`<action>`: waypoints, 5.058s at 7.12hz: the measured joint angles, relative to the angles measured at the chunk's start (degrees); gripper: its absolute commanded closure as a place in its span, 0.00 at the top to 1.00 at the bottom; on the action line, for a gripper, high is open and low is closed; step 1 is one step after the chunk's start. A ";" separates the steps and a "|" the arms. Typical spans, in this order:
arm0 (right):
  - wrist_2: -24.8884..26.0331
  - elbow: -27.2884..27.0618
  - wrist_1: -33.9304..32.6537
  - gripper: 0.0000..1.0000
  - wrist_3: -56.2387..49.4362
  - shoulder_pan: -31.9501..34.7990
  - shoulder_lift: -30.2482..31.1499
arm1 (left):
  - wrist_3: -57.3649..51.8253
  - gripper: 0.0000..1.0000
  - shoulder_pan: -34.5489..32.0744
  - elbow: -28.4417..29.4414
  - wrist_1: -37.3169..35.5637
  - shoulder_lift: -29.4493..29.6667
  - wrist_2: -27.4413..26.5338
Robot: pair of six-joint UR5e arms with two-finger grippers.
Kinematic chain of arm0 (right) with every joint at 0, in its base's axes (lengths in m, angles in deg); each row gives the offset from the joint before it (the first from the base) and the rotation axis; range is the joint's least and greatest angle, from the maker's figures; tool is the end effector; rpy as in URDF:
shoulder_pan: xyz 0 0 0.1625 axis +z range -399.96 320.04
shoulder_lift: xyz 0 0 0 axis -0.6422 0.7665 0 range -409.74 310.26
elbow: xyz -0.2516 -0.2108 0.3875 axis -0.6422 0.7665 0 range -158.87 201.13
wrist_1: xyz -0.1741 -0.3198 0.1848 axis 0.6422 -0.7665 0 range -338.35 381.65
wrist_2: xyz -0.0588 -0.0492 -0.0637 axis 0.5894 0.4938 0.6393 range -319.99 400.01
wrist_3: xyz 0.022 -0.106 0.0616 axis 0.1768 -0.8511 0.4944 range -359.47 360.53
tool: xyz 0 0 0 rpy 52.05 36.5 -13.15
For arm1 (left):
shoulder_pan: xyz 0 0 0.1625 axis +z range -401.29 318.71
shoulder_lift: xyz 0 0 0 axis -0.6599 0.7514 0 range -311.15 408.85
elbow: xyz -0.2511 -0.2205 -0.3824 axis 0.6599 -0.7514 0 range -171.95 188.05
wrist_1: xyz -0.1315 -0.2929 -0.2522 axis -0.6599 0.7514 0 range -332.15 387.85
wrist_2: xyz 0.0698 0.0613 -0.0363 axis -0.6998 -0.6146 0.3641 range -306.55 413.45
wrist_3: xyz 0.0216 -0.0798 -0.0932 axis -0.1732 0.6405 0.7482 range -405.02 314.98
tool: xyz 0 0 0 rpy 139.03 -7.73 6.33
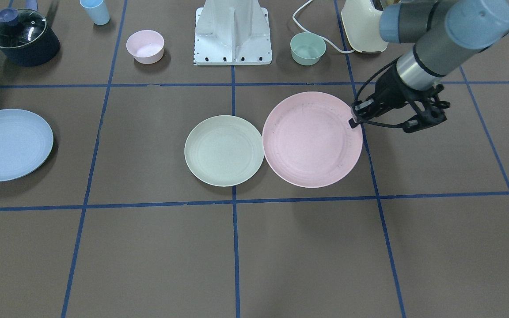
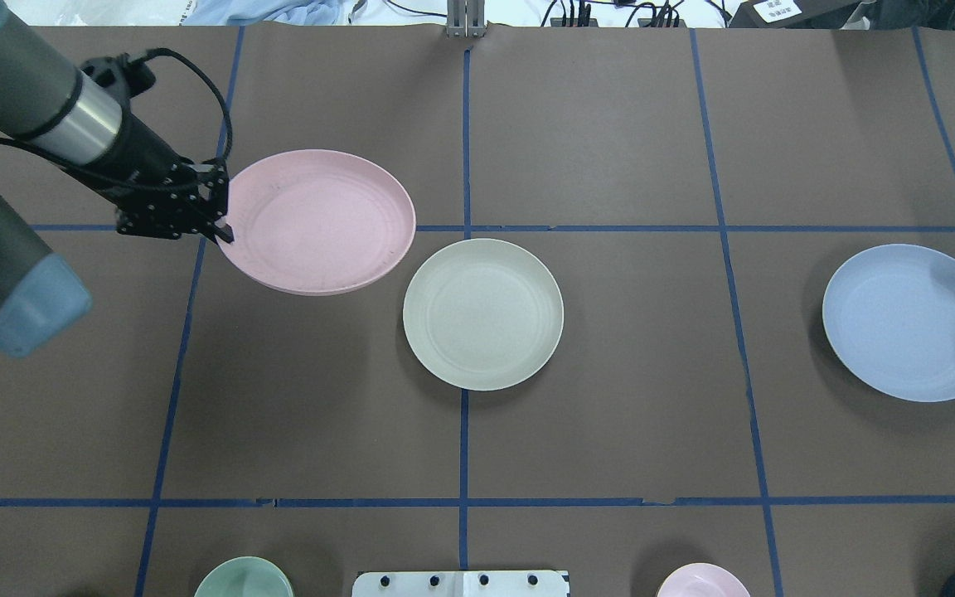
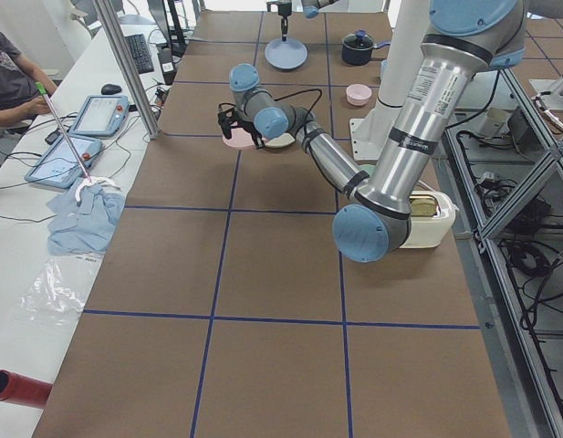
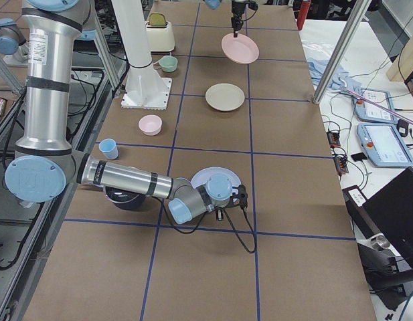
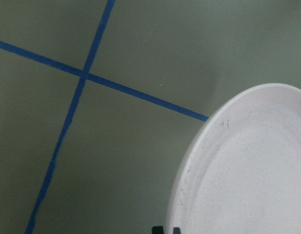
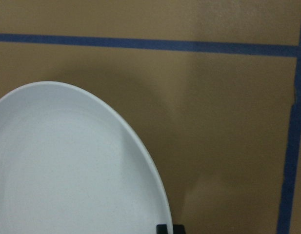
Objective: Stack three plates with pink and blue
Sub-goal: 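Carry the pink plate with the left gripper over the cream plate, then lower pink plate onto cream plate, open left gripper while right lifts blue plate, then carry blue plate with right gripper onto pink plate while left arm withdraws, then release the blue plate and lift the right gripper away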
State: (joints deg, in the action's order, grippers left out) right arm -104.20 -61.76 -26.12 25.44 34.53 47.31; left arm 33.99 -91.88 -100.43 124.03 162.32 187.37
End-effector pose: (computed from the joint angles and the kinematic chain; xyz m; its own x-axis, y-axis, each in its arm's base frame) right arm -0.0851 -0.4270 0.7783 0.5179 -0.1173 0.8474 0.0197 0.9919 0.1253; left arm 0.3591 -0.5108 0.3560 0.4595 -0.3430 -0.8193 0.1436 0.9390 -0.3125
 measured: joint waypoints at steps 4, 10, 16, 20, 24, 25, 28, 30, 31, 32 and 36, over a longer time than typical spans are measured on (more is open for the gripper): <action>-5.38 -6.96 -0.18 0.00 11.09 2.11 -1.45 | 18.19 0.00 11.60 7.75 22.60 2.31 -7.15; -6.05 -12.57 -0.23 0.00 21.75 2.23 -3.44 | 24.31 1.00 18.75 18.94 34.87 7.50 -14.74; -1.11 -16.68 -0.32 0.00 35.73 -7.40 -11.16 | 17.75 1.00 11.07 14.49 30.64 3.30 -12.28; 15.38 -17.20 -5.71 0.00 45.23 -25.87 -21.09 | -8.23 1.00 1.39 5.82 16.98 -3.85 -11.50; 24.83 -16.79 -14.07 0.00 46.16 -36.24 -28.26 | -17.69 1.00 -1.89 4.52 16.07 -8.02 -11.31; 25.66 -16.58 -14.23 0.00 46.24 -37.50 -29.06 | -17.82 1.00 -1.93 4.53 16.06 -8.18 -11.31; 26.27 -15.39 -14.55 0.00 46.28 -38.57 -31.18 | -17.88 1.00 -1.97 4.59 16.00 -8.58 -11.31; 27.18 -14.61 -14.58 0.00 46.26 -38.60 -31.99 | -17.90 1.00 -1.97 4.59 16.05 -8.96 -11.33; 27.60 -14.15 -14.54 0.00 46.22 -38.58 -32.29 | -17.92 1.00 -1.97 4.62 16.05 -9.08 -11.37; 28.03 -13.82 -14.51 0.53 46.20 -38.52 -32.46 | -17.91 1.00 -1.97 4.68 16.05 -9.14 -11.39; 28.67 -13.98 -16.33 1.00 45.99 -36.01 -32.52 | -18.24 1.00 -2.17 4.73 16.03 -9.40 -11.38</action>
State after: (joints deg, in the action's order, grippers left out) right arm -75.53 -75.74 -42.45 71.43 -1.49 14.79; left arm 15.75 -94.05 -95.70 140.06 152.92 175.99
